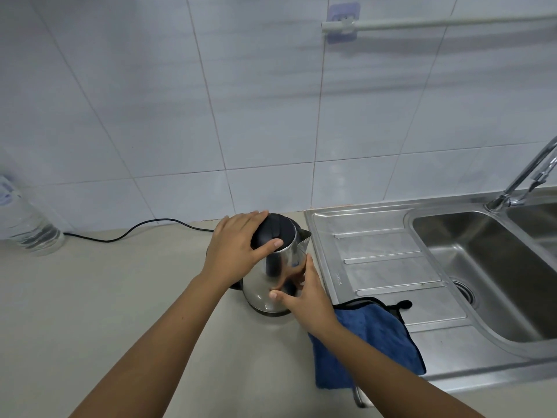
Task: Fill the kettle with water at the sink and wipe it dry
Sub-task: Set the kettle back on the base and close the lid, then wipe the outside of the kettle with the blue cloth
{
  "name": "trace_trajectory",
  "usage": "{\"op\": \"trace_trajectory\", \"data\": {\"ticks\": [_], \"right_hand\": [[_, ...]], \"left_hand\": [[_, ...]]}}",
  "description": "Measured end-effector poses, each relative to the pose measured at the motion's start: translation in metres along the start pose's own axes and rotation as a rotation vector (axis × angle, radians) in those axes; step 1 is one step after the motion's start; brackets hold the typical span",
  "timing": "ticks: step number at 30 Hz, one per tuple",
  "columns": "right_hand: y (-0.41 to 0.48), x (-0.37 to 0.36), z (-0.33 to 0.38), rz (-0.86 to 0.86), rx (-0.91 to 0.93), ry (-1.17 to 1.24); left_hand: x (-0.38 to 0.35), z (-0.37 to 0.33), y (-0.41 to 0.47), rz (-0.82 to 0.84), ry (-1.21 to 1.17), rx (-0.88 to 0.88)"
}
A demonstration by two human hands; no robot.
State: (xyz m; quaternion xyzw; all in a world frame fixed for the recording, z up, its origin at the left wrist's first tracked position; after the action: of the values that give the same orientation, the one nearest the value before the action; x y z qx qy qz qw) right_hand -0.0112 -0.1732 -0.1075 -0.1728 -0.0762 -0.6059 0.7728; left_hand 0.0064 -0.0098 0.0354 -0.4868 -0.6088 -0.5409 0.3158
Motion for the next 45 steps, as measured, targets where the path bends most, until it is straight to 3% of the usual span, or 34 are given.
{"op": "trace_trajectory", "data": {"ticks": [3,6,9,13,17,21,24,32,36,45], "right_hand": [[-0.001,0.002,0.001,0.021,-0.015,-0.016],[-0.011,0.013,0.020,0.012,0.050,-0.092],[-0.032,0.033,0.018,0.073,0.038,-0.355],[-0.075,0.052,-0.030,0.328,-0.001,-0.828],[-0.098,0.062,-0.077,0.414,-0.033,-1.032],[-0.093,0.072,-0.089,0.325,0.051,-1.025],[-0.090,0.078,-0.079,0.072,0.261,-0.955],[-0.092,0.110,-0.031,-0.466,0.383,-0.088],[-0.092,0.069,0.019,-0.393,0.581,-0.251],[-0.065,-0.009,0.038,-0.340,0.769,-0.621]], "left_hand": [[0.001,0.009,-0.008,-0.027,-0.081,0.056],[0.002,0.024,-0.016,-0.061,-0.317,0.132],[0.000,0.048,-0.026,-0.122,-0.485,0.307],[-0.017,0.071,-0.044,-0.106,-0.629,0.554],[-0.021,0.076,-0.039,-0.113,-0.707,0.652],[-0.023,0.074,-0.029,-0.105,-0.708,0.657],[-0.024,0.076,-0.028,-0.116,-0.704,0.667],[-0.025,0.069,-0.037,-0.170,-0.689,0.675],[-0.027,0.065,-0.046,-0.186,-0.672,0.688],[-0.025,0.065,-0.043,-0.185,-0.749,0.709]]}}
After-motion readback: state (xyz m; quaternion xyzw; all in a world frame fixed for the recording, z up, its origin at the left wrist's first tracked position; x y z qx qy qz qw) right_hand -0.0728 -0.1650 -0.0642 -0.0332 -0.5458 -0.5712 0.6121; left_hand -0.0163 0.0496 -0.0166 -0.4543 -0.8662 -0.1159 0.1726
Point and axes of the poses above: each hand's wrist, its own y-axis towards the middle knuckle, its own x-axis out of the back of the hand, z = x × y, the point moved 8 cm from there along y, towards the middle knuckle, and after that the axes turned 3 degrees about y, right-handed, at the moved point
